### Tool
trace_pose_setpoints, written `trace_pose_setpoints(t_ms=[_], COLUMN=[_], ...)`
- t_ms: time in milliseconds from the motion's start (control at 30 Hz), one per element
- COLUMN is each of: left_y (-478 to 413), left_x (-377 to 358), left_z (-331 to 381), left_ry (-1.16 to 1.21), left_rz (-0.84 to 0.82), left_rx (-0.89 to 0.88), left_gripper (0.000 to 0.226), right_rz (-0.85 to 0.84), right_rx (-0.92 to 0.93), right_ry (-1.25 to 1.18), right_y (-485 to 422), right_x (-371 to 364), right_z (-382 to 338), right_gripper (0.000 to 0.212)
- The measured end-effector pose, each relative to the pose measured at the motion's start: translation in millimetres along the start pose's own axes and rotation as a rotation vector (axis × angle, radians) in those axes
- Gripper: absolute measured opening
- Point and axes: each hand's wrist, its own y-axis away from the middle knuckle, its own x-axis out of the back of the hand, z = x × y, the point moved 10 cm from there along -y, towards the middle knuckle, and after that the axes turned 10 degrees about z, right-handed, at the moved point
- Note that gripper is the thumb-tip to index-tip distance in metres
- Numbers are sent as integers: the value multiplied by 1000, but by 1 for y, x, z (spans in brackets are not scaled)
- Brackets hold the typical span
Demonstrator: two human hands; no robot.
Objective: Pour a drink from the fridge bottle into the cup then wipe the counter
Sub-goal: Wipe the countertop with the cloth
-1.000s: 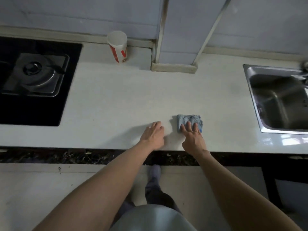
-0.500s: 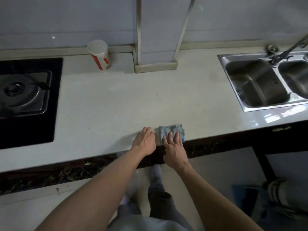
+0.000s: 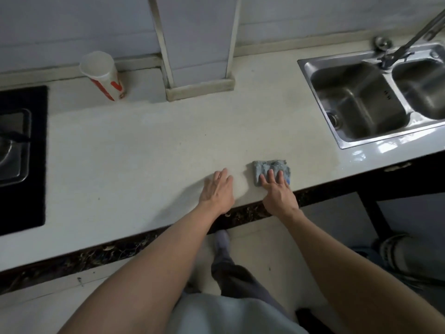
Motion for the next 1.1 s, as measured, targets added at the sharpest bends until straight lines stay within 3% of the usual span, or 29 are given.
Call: trace_pose_setpoints(t_ms=[300, 567, 833, 1000, 1100], left_y=[-45, -44, -34, -26, -25], left_x=[3, 19, 13, 19, 25], left_z=[3, -29, -51, -43, -34], left_ry=[-14, -75, 9, -18, -75], left_rz=[44, 140, 139, 223, 222], left_rx=[76, 151, 201, 33, -63], left_gripper=[48, 54, 46, 28, 19], right_rz=[-9, -34, -28, -43, -50], right_rx=[-5, 184, 576, 887, 1043], right_ry=[-2, 70, 112, 103, 89], right_y=[-81, -172, -176, -144, -122], right_x=[22, 42, 36, 16, 5], right_z=[20, -61, -184, -206, -199], right_gripper=[77, 73, 71, 75, 64])
